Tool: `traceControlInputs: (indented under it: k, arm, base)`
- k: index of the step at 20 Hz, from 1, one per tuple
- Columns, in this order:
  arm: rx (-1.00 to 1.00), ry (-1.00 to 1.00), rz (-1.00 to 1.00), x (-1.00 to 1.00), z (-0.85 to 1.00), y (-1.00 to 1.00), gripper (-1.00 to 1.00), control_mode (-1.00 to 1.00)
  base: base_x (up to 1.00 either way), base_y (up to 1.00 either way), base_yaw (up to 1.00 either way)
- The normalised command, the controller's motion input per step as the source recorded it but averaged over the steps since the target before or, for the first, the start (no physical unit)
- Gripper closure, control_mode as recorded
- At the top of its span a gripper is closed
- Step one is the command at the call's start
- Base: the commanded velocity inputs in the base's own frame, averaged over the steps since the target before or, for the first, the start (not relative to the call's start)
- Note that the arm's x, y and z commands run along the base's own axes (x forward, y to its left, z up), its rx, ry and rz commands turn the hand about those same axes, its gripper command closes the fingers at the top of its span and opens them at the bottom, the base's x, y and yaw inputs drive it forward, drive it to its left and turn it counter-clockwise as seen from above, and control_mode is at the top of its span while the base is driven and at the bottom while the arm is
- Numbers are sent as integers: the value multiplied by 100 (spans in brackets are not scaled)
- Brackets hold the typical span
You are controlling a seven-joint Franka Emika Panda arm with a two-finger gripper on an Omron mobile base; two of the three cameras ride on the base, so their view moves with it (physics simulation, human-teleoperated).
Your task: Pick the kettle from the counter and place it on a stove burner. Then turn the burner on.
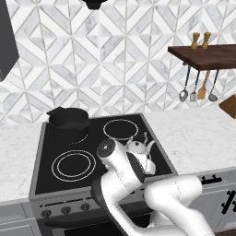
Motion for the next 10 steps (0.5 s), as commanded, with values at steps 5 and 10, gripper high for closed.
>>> traceControlInputs:
  k: [5,10]
  arm:
    - [-53,-15,33,-76,-100,100,-100,-100]
    - [-24,-54,11,-32,-79,31,-100,-100]
  base:
    - [0,0,0]
    - [0,0,0]
